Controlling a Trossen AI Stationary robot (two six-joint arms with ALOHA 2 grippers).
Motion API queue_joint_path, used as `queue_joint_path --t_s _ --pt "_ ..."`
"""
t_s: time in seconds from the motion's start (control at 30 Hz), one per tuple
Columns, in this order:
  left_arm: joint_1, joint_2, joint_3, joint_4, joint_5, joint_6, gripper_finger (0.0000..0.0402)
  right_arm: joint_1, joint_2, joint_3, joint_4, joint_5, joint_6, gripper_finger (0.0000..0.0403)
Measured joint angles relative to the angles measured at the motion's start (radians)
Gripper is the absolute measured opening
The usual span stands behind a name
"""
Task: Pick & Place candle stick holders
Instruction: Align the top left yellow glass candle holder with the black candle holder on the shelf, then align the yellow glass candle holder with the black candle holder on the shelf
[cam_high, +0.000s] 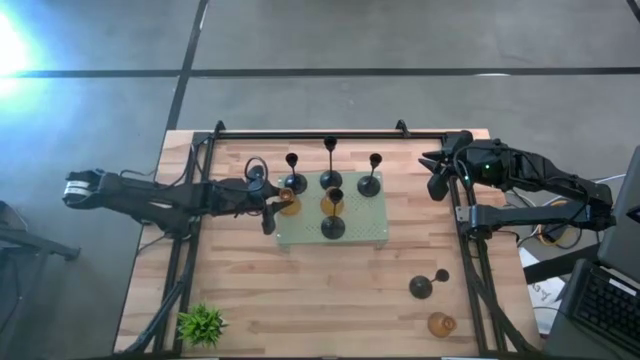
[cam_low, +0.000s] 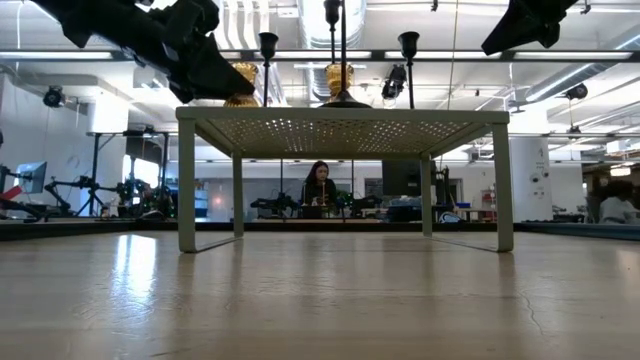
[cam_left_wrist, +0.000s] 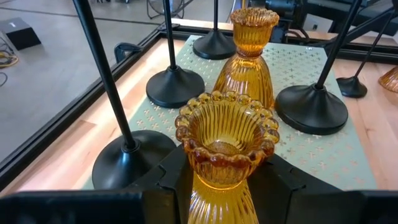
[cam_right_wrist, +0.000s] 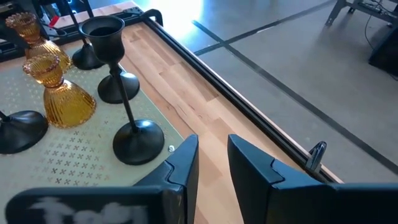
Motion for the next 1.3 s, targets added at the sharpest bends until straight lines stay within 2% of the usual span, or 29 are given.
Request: queue_joint_path --t_s 0.3,0.47,0.83,1.1,1.3 --pt "0.000 0.000 0.008 -0.016 0.002 -0.001 0.0130 0.000 0.000 0.000 0.000 0.000 -0.005 0.0087" --pt "0.000 0.000 0.008 -0.016 0.004 -0.001 0.0172 0.000 0.000 0.000 0.000 0.000 -0.005 0.0095" --pt "0.000 -0.001 0.041 -0.027 0.006 0.022 0.0233 0.000 0.000 0.000 0.000 0.000 -0.006 0.0097" --pt "0.000 -0.034 0.087 -0.224 0.007 0.022 0.0298 0.000 0.000 0.000 -0.004 -0.002 -0.013 0.0091" --pt "-0.001 -0.146 0.140 -0.435 0.008 -0.045 0.0313 0.000 -0.015 0.000 -0.018 -0.033 -0.041 0.0095"
